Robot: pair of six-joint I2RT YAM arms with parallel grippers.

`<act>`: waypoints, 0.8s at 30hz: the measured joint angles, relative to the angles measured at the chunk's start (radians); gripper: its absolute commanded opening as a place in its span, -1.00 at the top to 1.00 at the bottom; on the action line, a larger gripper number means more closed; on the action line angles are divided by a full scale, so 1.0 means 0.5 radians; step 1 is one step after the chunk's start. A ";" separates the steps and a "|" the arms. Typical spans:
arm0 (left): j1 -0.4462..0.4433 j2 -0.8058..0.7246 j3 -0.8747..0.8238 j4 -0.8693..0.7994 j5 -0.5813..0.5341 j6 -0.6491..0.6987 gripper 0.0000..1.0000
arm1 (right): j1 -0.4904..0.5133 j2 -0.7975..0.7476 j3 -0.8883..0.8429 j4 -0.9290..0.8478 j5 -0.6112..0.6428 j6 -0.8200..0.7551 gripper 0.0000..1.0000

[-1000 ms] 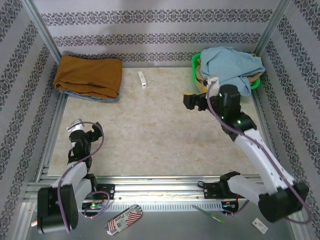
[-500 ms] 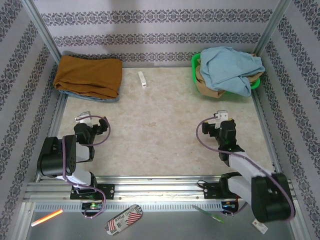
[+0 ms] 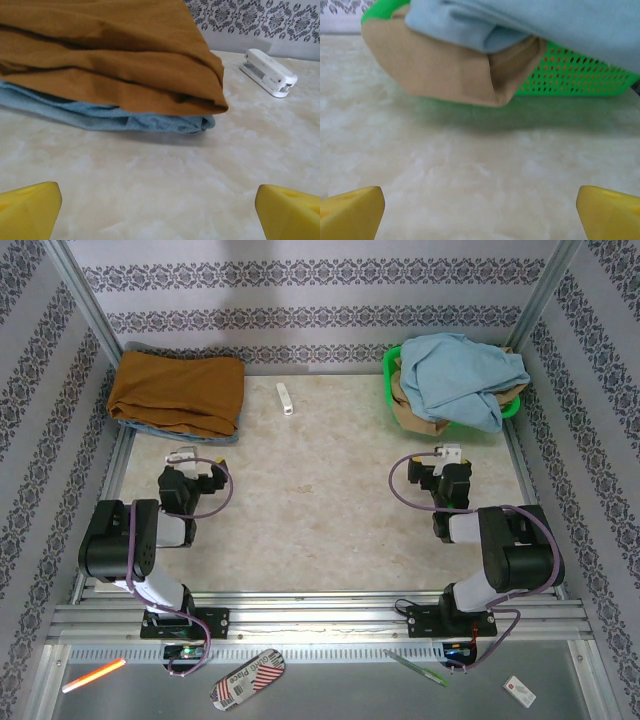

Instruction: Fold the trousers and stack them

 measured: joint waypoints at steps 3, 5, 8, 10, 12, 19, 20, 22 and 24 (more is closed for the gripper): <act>-0.019 -0.001 0.009 -0.031 -0.008 0.016 -0.99 | 0.004 -0.001 0.011 -0.004 0.013 -0.001 -0.96; -0.020 -0.001 0.009 -0.069 -0.008 0.023 -0.99 | 0.014 -0.001 0.011 -0.011 0.030 -0.001 -0.96; -0.020 -0.001 0.009 -0.101 -0.008 0.034 -0.99 | 0.017 -0.001 0.011 -0.017 0.037 -0.002 -0.96; -0.020 0.000 0.009 -0.109 -0.008 0.040 -0.99 | 0.017 -0.001 0.011 -0.017 0.037 -0.001 -0.96; -0.020 0.000 0.009 -0.114 -0.007 0.047 -0.99 | 0.017 -0.001 0.011 -0.018 0.037 -0.002 -0.96; -0.021 -0.001 0.038 -0.175 0.115 0.111 -0.99 | 0.017 -0.001 0.011 -0.018 0.037 -0.001 -0.96; -0.021 -0.001 0.040 -0.182 0.126 0.116 -0.99 | 0.017 -0.001 0.011 -0.018 0.037 -0.001 -0.96; -0.021 0.000 0.040 -0.187 0.138 0.122 -0.99 | 0.017 -0.001 0.011 -0.018 0.037 -0.001 -0.96; -0.021 0.000 0.040 -0.194 0.152 0.123 -0.99 | 0.018 -0.001 0.011 -0.018 0.037 -0.001 -0.96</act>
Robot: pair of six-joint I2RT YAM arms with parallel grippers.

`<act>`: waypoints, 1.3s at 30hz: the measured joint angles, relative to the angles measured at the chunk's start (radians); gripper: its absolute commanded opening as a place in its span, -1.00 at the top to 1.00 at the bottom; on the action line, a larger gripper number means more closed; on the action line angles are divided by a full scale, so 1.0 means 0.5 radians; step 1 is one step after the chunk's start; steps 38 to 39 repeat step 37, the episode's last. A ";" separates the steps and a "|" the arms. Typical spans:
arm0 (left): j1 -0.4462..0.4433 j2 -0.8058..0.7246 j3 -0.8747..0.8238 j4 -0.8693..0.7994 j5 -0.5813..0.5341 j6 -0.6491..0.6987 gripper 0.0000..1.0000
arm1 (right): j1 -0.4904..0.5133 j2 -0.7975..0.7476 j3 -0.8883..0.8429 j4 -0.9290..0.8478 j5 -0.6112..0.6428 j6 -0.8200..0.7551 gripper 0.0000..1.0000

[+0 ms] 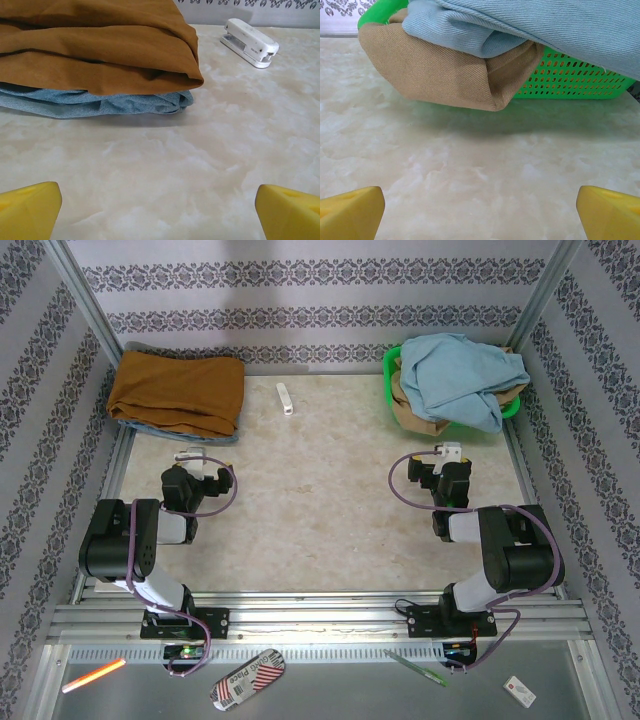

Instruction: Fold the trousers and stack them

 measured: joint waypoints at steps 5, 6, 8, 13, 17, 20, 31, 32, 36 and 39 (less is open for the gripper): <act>0.000 0.000 0.000 -0.003 0.015 0.000 -0.99 | 0.000 0.000 0.000 0.000 0.000 -0.001 -0.96; 0.000 -0.001 0.000 -0.003 0.015 0.000 -0.99 | 0.000 0.000 0.000 0.000 0.000 -0.001 -0.96; 0.000 0.000 0.000 -0.004 0.015 0.000 -0.99 | 0.000 0.000 0.000 0.000 0.000 -0.001 -0.96; 0.000 -0.001 0.000 -0.007 0.015 0.000 -0.99 | 0.000 0.000 0.000 0.000 0.000 -0.001 -0.96; 0.000 0.000 0.000 -0.009 0.014 0.000 -0.99 | 0.000 0.000 0.000 0.000 0.001 -0.001 -0.96; 0.000 -0.001 0.000 -0.008 0.014 0.000 -0.99 | 0.010 0.000 0.000 0.000 0.010 -0.002 -0.95; -0.003 -0.001 0.005 -0.024 0.004 0.002 -0.99 | 0.026 0.000 0.000 0.001 0.027 -0.007 -0.96; -0.012 0.000 0.011 -0.034 -0.009 0.008 -0.99 | 0.026 0.000 0.000 0.001 0.029 -0.007 -0.96; -0.040 0.000 0.024 -0.046 -0.056 0.018 -0.99 | 0.026 0.000 0.000 0.001 0.031 -0.007 -0.96; -0.043 0.000 0.027 -0.053 -0.075 0.018 -0.99 | 0.026 0.000 0.000 0.001 0.031 -0.007 -0.96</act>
